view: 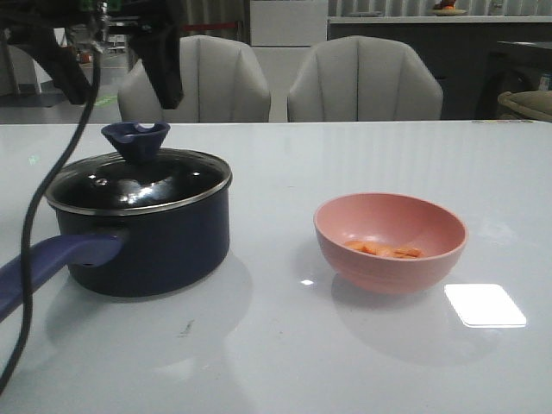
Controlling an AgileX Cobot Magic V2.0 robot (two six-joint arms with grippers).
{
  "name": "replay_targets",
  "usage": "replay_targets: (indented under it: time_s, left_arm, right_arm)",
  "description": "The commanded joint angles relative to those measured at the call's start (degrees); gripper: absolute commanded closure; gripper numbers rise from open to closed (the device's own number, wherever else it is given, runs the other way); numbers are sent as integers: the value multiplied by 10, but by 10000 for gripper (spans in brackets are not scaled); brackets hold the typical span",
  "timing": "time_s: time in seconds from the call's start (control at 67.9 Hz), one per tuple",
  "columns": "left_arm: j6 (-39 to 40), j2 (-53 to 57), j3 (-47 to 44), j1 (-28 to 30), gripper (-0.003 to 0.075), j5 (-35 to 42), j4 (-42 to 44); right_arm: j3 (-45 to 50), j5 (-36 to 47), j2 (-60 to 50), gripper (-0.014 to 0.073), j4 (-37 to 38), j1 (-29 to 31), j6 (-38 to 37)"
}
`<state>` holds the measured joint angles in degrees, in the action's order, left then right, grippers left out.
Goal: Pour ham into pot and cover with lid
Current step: 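Lower the left gripper onto the purple lid knob and grasp it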
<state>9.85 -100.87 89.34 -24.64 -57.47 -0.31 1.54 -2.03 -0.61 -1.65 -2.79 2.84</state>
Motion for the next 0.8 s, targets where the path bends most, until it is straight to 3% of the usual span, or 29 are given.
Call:
replay_targets:
  time_s: [0.0, 0.353, 0.619, 0.781]
  left_arm:
    - [15, -6, 42, -3, 30, -14, -1]
    - [18, -42, 53, -3, 60, -27, -1]
    - [18, -45, 59, -3, 397, -30, -1]
    - [16, -44, 82, -3, 482, -42, -1]
  right_arm:
    - [-3, 50, -11, 445, 7, 2, 3]
    - [-3, 50, -11, 445, 7, 2, 3]
    - [-3, 50, -11, 445, 7, 2, 3]
    - [-3, 50, -11, 445, 7, 2, 3]
